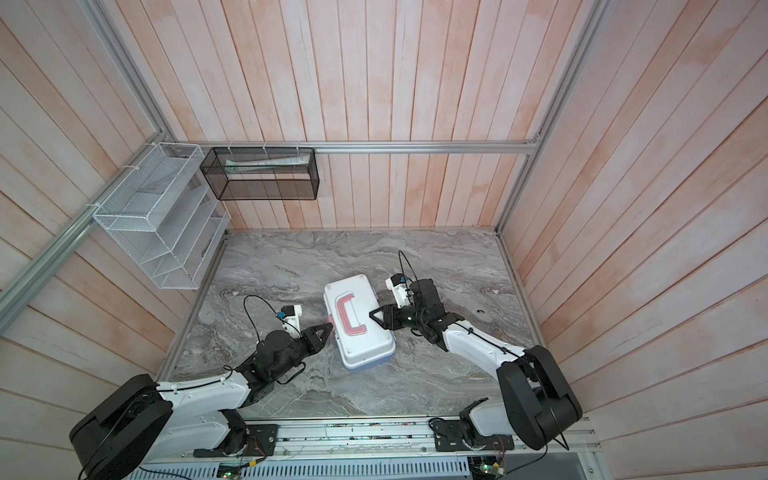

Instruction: Pack the tool kit

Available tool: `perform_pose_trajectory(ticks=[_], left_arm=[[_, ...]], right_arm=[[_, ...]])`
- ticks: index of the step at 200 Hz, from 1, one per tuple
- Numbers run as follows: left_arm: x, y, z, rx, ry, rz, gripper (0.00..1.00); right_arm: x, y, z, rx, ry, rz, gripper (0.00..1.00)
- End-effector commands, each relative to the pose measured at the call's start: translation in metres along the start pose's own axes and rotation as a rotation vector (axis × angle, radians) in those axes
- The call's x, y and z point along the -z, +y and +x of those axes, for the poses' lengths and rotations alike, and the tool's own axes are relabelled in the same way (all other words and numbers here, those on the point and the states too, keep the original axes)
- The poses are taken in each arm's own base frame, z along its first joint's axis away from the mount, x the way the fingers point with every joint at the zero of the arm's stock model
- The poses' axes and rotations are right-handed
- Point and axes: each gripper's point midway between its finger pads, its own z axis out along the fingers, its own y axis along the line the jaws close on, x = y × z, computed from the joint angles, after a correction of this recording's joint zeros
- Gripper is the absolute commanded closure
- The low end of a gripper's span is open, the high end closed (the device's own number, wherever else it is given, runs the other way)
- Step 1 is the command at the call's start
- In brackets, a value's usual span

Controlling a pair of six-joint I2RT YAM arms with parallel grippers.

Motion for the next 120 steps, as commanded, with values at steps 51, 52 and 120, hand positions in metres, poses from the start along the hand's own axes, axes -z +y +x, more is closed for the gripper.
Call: perform_pose_trajectory(ticks=[51,52,120], left_arm=[[-0.001,0.002,0.017,-0.018,0.068,-0.017,0.69],[-0.001,0.001,0.017,-0.018,0.069,-0.016,0.69],[-0.008,-0.004,0.021,-0.042,0.083,-0.017,0.7]], right_arm=[[-0.008,0.003,0.031,-0.037,0.103,-0.026,0.47],[-0.008,0.003,0.031,-0.037,0.103,-0.026,0.47],[-0.007,0.004,0.032,-0.034,0.101,-0.025,0.47]])
